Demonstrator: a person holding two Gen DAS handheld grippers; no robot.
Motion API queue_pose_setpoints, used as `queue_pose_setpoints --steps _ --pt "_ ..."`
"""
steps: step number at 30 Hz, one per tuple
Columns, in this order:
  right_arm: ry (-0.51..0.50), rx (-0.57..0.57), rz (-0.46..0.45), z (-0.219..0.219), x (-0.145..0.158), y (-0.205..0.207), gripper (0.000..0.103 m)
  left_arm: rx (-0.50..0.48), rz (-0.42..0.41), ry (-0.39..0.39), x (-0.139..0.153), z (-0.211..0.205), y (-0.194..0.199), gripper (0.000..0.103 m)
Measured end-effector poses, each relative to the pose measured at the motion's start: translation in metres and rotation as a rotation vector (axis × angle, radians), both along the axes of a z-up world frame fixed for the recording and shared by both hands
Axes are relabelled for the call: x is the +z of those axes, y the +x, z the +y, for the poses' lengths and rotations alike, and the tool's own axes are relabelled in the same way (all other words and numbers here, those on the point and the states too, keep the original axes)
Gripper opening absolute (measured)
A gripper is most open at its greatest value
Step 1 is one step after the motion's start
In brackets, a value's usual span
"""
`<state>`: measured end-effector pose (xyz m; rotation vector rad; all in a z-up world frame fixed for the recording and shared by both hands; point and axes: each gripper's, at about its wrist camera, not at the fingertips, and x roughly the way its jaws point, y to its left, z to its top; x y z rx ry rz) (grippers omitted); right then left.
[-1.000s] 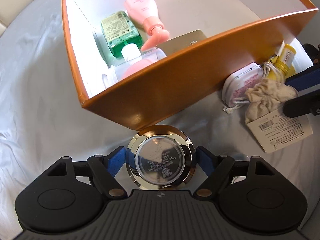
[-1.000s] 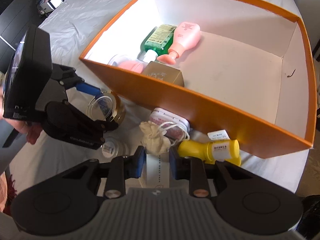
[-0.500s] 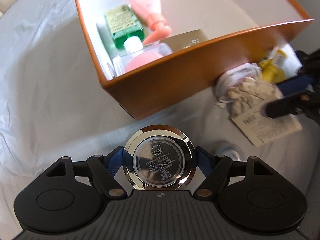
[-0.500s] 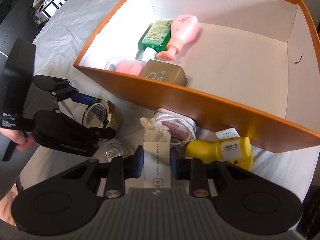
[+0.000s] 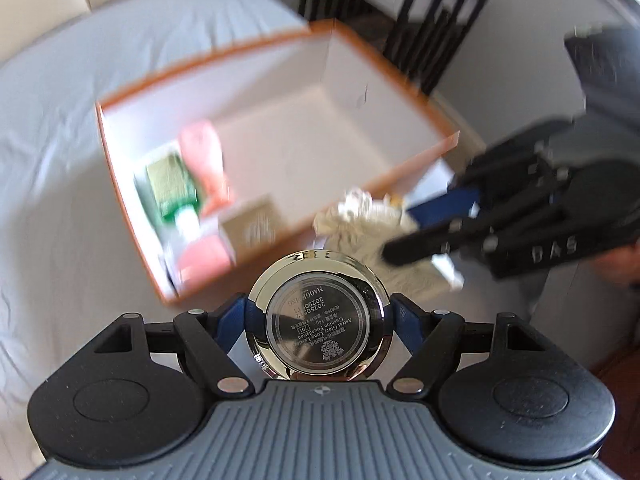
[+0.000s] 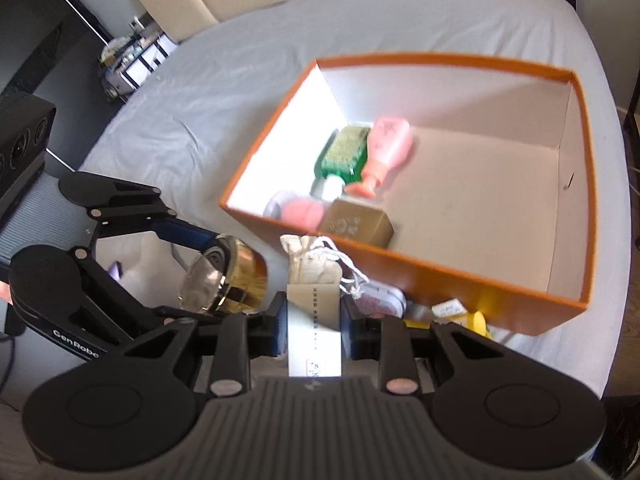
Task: Organize rigid objects
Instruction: 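Lower the tagged pouch into the box with the right tool while the left tool carries the jar over it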
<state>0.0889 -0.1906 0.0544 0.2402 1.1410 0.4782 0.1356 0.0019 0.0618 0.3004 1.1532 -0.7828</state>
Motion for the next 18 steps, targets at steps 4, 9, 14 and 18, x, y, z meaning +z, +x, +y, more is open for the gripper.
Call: queue_pose_setpoints --steps 4,9,14,18 --pt "0.005 -0.034 -0.058 -0.016 0.030 0.014 0.026 0.087 -0.106 -0.014 0.026 -0.005 0.012 0.088" --pt "-0.075 -0.094 -0.112 -0.028 0.053 0.053 0.026 0.212 -0.190 0.033 0.029 -0.020 0.039 0.088" --pt "-0.044 -0.198 -0.028 -0.039 0.022 0.105 0.026 0.252 -0.210 0.107 0.010 -0.030 0.058 0.088" --pt "-0.011 -0.238 0.109 -0.047 -0.025 0.135 0.027 0.254 -0.165 0.129 -0.008 -0.035 0.072 0.088"
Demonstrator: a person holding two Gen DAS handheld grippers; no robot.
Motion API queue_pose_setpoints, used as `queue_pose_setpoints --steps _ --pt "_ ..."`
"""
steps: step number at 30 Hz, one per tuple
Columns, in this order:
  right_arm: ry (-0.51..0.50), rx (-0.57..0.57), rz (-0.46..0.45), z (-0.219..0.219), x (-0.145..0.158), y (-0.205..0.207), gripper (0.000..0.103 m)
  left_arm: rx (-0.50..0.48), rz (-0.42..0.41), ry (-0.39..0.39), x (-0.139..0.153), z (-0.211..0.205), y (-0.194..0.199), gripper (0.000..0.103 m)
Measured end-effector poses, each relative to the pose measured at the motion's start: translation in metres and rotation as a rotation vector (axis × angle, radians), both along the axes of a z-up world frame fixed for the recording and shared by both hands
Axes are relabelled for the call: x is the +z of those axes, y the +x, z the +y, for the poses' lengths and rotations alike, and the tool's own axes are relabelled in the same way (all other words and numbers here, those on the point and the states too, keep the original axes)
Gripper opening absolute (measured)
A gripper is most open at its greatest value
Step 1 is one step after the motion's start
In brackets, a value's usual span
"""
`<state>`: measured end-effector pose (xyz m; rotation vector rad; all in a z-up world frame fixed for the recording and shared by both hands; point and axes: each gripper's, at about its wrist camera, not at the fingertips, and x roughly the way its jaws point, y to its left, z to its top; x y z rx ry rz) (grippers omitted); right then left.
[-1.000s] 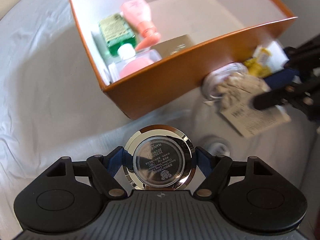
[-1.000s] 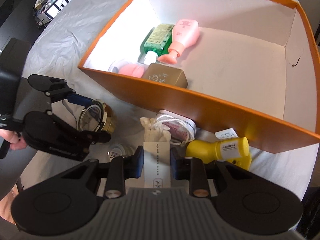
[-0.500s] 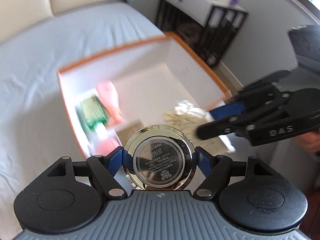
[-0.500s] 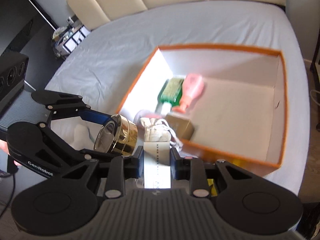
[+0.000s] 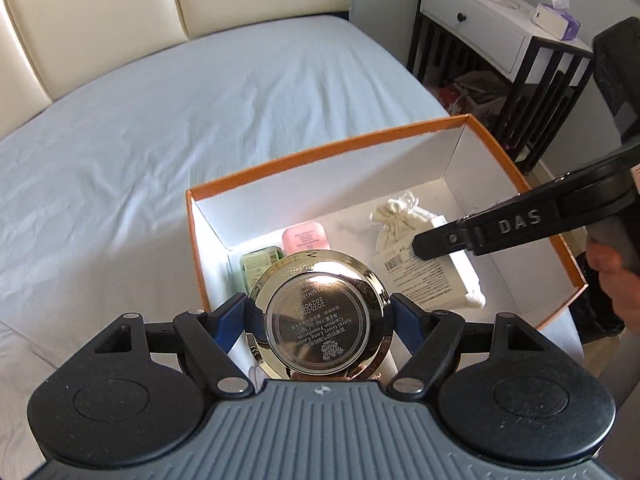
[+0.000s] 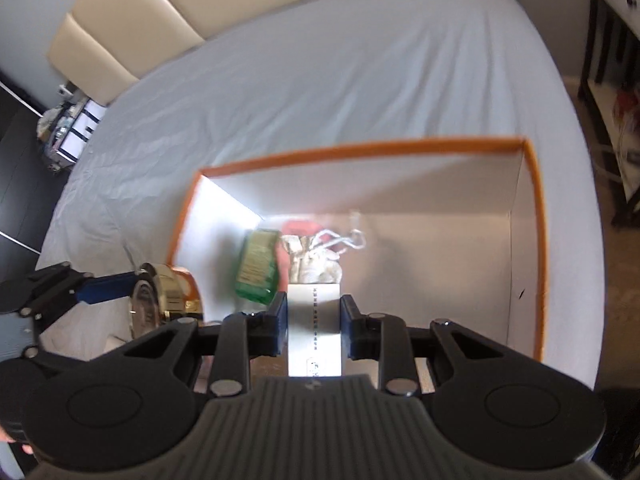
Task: Organize rigid objects
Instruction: 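Lower the tagged pouch into the box with the right tool while the left tool carries the jar over it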
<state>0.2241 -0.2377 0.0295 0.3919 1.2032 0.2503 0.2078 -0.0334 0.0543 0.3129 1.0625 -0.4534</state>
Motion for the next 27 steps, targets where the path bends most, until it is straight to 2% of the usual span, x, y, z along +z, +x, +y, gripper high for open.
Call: queue_pose_setpoints --steps 3,6,8,10,11,16,19,20,22,25,27 --pt "0.014 -0.020 0.060 -0.004 -0.021 0.010 0.026 0.004 0.030 0.006 -0.009 -0.002 0.008 0.088" --pt "-0.059 0.017 0.143 0.001 -0.036 0.010 0.027 -0.010 0.061 -0.014 -0.015 -0.004 0.013 0.088" --pt "-0.006 0.031 0.194 -0.003 -0.047 0.007 0.027 -0.023 0.078 -0.019 -0.019 -0.008 0.015 0.088" --pt "0.100 0.017 0.283 -0.008 -0.063 0.004 0.027 -0.037 0.094 -0.018 -0.024 -0.013 0.016 0.088" --pt "0.121 0.023 0.315 -0.007 -0.069 0.003 0.027 -0.041 0.100 -0.015 -0.026 -0.015 0.017 0.088" --pt "0.102 0.048 0.340 -0.005 -0.074 0.007 0.028 -0.022 0.113 -0.001 -0.034 -0.020 0.027 0.088" --pt "0.028 0.078 0.328 -0.002 -0.073 0.007 0.033 -0.019 0.120 0.008 -0.037 -0.022 0.030 0.088" --pt "-0.016 0.090 0.322 -0.001 -0.072 0.005 0.029 -0.018 0.121 0.012 -0.037 -0.023 0.030 0.088" --pt "-0.078 0.111 0.334 0.000 -0.075 0.002 0.027 -0.014 0.123 0.020 -0.038 -0.025 0.031 0.088" --pt "-0.086 0.132 0.337 0.003 -0.078 0.000 0.026 -0.008 0.124 0.023 -0.039 -0.026 0.033 0.088" --pt "-0.076 0.142 0.332 0.006 -0.078 -0.002 0.021 -0.009 0.120 0.020 -0.039 -0.028 0.034 0.088"
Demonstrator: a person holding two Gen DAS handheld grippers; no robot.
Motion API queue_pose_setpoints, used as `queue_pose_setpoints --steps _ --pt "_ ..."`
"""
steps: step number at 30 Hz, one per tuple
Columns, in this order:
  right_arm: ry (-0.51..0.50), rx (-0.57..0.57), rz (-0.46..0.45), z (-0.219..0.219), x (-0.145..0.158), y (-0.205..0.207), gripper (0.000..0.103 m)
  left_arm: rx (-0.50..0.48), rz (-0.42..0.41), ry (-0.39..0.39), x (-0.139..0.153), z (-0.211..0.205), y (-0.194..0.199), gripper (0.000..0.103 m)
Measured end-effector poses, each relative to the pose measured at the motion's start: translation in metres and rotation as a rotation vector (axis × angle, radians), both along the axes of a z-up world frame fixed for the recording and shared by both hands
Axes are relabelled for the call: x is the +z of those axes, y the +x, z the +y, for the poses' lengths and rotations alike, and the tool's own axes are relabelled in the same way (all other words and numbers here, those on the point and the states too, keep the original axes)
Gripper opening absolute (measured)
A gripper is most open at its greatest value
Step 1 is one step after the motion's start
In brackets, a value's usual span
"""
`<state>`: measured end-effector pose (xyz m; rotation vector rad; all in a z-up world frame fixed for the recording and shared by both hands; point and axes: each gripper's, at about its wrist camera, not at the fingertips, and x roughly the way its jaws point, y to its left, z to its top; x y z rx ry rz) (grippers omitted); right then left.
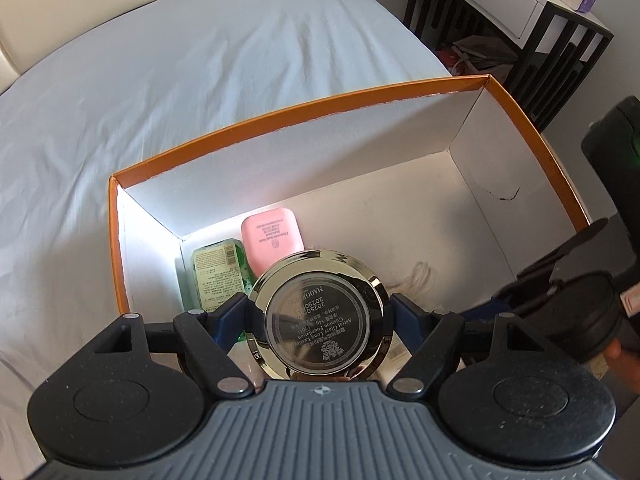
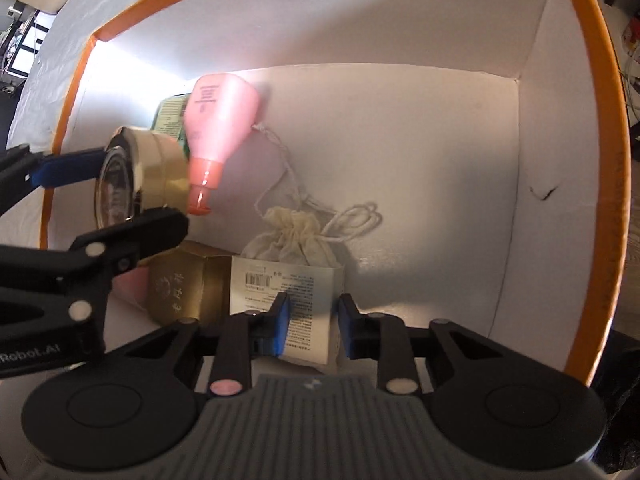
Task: Organize rigid objects
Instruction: 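Lower the gold-rimmed jar into the box and open the left tool while the right tool releases the pouch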
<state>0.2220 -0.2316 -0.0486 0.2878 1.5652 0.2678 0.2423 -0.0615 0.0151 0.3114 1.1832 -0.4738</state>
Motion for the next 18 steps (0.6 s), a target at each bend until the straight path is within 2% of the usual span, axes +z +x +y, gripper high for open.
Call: queue_pose_setpoints --steps 5,8,11,14,18 --pt "0.008 0.029 0.011 0.002 0.002 -0.008 0.015 -0.017 0.008 -0.007 -0.006 -0.007 0.000 0.088" --pt "0.033 -0.038 0.013 -0.012 0.010 -0.005 0.018 0.019 0.018 -0.038 -0.010 -0.009 0.007 0.088" --pt "0.036 -0.077 -0.033 -0.022 0.023 -0.001 0.018 0.064 0.044 -0.069 -0.015 -0.008 0.015 0.088" --pt "0.056 -0.122 -0.059 -0.030 0.035 0.001 0.018 0.087 0.053 -0.060 -0.023 -0.009 0.020 0.088" --pt "0.078 -0.167 -0.089 -0.043 0.049 0.003 0.018 0.063 0.025 -0.044 -0.034 -0.017 0.019 0.088"
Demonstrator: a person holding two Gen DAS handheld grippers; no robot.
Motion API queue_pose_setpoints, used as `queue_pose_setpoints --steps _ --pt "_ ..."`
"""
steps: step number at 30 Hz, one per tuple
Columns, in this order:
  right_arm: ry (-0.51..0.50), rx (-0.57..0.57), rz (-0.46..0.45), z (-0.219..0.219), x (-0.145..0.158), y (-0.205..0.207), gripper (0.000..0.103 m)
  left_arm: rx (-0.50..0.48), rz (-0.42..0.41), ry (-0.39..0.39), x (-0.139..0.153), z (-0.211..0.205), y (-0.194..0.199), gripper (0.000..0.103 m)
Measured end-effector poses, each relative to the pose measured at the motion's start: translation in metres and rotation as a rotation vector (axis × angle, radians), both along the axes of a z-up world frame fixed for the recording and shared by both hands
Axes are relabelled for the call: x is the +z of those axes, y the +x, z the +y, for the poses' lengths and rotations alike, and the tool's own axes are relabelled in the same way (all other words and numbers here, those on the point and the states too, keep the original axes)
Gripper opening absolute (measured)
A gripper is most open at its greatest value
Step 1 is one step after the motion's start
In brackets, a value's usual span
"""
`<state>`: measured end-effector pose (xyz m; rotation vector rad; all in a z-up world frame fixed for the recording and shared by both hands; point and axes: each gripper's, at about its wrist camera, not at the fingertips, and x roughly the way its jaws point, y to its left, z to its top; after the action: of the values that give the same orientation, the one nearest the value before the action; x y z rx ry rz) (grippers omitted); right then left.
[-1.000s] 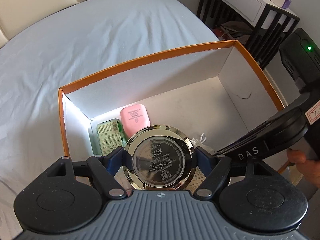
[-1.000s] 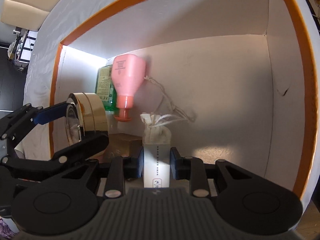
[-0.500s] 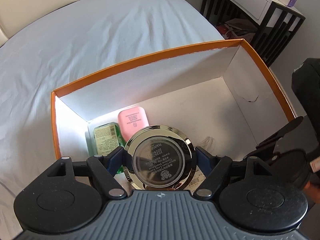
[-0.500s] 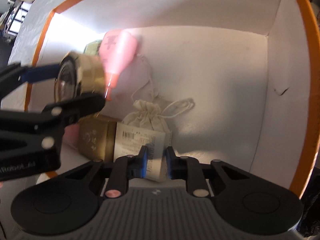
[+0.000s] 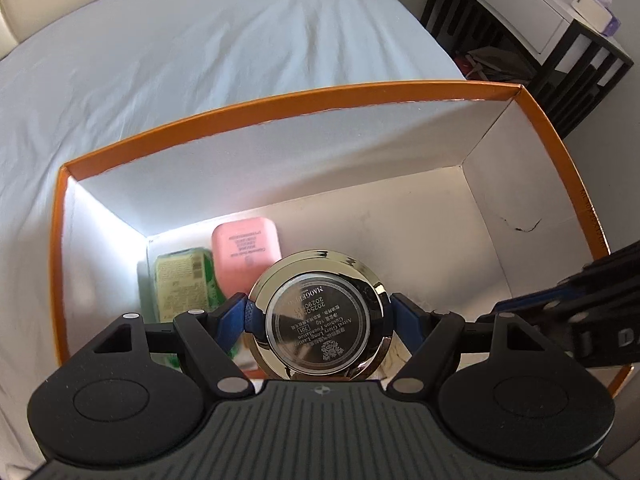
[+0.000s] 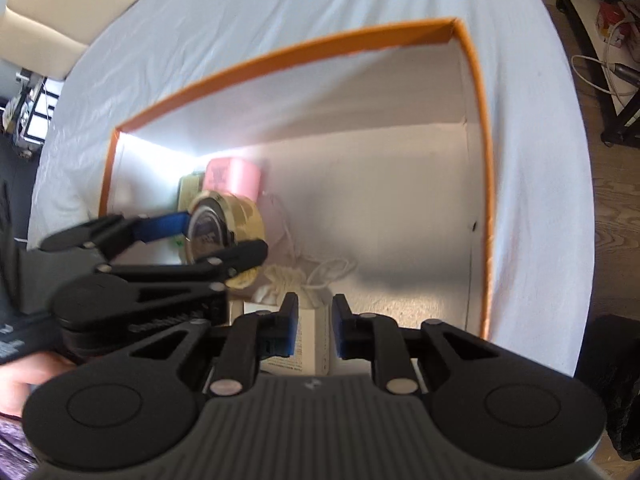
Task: Organize rigid objects
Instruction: 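Lower the gold-rimmed jar into the box and open the left tool while the right tool releases the pouch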
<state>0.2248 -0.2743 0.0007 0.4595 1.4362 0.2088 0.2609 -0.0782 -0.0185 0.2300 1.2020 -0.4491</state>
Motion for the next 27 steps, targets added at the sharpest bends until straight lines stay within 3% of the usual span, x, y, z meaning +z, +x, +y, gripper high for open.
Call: queue_pose_setpoints --steps 9,16,27 --pt "-0.009 -0.009 -0.003 -0.011 0.014 -0.003 0.014 -0.189 -0.167 0.149 -0.011 -0.038 -0.011 0.088" --pt "-0.001 -0.017 -0.002 -0.008 0.005 -0.001 0.011 -0.248 -0.148 0.199 -0.019 -0.041 -0.012 0.089" --pt "0.011 -0.022 -0.002 -0.008 0.003 -0.001 0.019 -0.217 -0.084 0.135 -0.010 -0.026 -0.005 0.091"
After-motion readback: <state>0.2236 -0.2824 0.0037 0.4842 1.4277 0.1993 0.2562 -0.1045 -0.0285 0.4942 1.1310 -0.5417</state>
